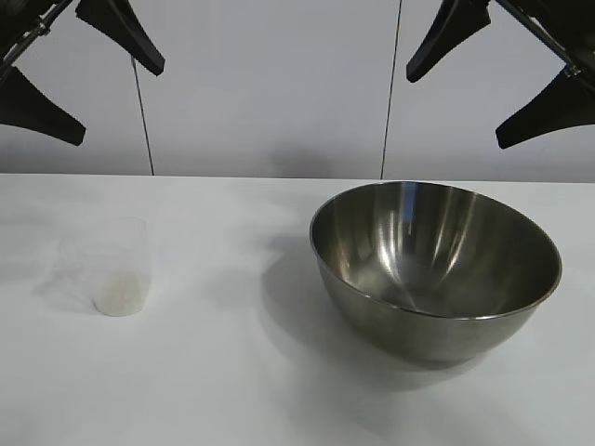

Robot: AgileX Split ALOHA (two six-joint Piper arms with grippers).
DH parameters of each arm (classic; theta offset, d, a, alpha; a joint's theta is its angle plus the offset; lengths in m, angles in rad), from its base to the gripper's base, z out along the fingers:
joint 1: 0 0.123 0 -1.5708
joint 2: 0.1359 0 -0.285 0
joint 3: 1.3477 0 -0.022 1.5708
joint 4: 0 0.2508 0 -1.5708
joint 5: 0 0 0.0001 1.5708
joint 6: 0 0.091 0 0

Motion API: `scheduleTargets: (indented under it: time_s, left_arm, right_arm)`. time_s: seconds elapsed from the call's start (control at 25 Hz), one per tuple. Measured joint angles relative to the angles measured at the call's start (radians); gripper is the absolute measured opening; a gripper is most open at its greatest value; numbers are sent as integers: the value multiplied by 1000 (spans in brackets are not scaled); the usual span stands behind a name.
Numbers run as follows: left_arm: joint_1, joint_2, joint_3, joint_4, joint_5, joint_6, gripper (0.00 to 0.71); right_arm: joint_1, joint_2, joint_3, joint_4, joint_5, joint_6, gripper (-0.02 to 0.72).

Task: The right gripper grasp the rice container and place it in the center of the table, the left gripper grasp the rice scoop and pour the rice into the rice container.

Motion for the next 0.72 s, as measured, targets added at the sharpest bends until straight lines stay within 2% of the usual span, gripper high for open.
scheduleTargets:
  time_s: [0.56,0.64,0.72]
  left_arm:
    - [0,0,0,0,-1,0,696]
    - [0,0,0,0,-9,0,696]
    - [0,0,0,0,-21,0,696]
  right_arm:
    - [0,0,0,-1,-2,0,694]
    - [0,0,0,-20,5,-3,694]
    - [0,0,0,-85,28,-4,694]
